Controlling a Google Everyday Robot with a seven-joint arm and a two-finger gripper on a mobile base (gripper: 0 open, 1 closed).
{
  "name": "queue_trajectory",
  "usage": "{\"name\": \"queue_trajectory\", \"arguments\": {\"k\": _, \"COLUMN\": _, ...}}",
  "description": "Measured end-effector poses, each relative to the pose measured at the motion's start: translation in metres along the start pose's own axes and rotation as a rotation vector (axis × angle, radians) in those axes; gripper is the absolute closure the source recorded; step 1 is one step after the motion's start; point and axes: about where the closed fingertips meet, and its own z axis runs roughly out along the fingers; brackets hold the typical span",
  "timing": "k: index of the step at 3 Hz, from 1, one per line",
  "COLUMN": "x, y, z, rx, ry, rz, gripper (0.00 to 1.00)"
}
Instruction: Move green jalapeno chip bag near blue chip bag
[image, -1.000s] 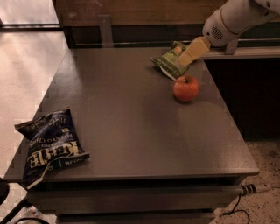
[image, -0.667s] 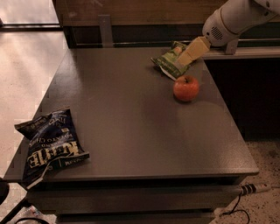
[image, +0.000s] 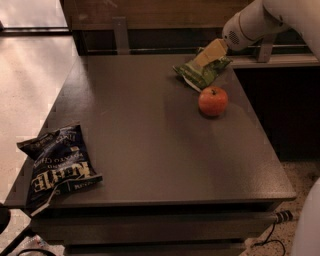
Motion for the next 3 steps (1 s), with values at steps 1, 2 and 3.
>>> {"name": "queue_trajectory", "arguments": {"k": 1, "x": 0.002, "y": -0.026, "z": 0.027, "rx": 0.034, "ry": -0.049, "rz": 0.070, "gripper": 0.00}}
{"name": "queue_trajectory", "arguments": {"k": 2, "x": 0.013, "y": -0.042, "z": 0.046, "rx": 0.054, "ry": -0.064, "rz": 0.141, "gripper": 0.00}}
{"name": "queue_trajectory", "arguments": {"k": 3, "x": 0.025, "y": -0.048, "z": 0.062, "rx": 0.045, "ry": -0.054, "rz": 0.194, "gripper": 0.00}}
